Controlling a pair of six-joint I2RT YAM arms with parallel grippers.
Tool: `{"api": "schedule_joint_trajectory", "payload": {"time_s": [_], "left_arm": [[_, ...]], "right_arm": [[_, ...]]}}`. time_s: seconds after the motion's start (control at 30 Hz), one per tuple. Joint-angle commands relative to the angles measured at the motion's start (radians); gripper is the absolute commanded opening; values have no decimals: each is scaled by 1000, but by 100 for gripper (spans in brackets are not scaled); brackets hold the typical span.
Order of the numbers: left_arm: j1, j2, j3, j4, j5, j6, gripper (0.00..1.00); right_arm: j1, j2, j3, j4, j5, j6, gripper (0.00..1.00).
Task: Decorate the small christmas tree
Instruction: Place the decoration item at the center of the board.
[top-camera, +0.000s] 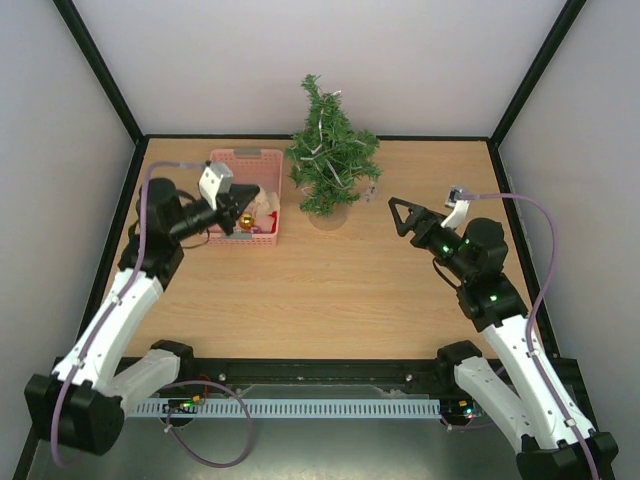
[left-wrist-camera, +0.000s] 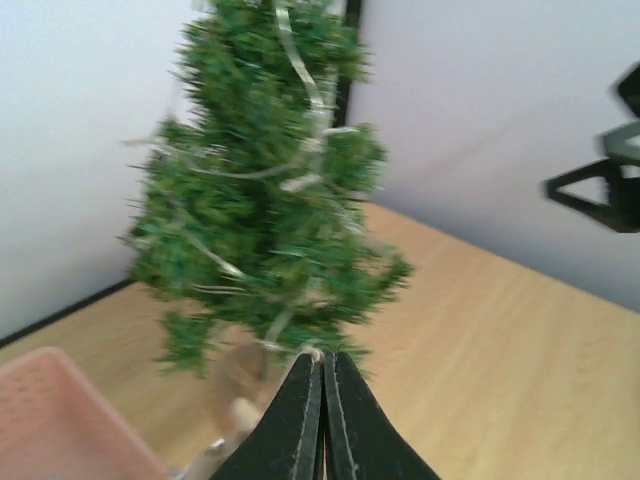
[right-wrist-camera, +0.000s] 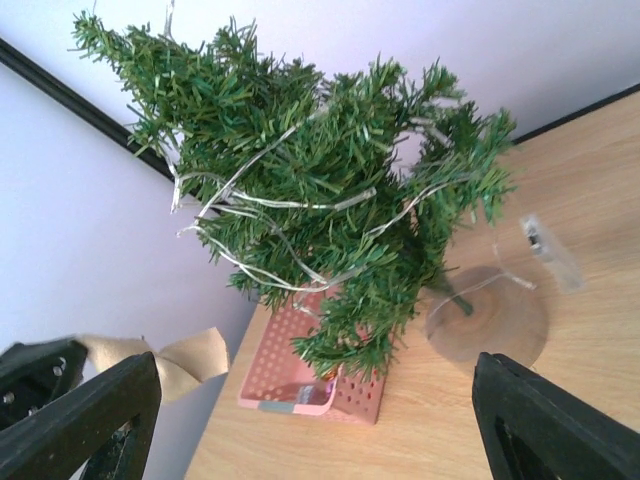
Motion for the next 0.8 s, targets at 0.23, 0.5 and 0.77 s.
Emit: {"api": "schedule_joint_trajectory", "payload": {"time_s": [0.23, 0.5, 0.77], "left_arm": [[-269, -139, -363, 410, -57, -363, 2], [-442, -26, -486, 626, -241, -459, 2], [-447, -34, -606, 322, -495, -496, 4]], "right_arm": [[27, 9, -45, 31, 20, 25, 82], [27, 29, -35, -39, 82, -1, 82], [27, 58, -28, -59, 102, -11, 83]]}}
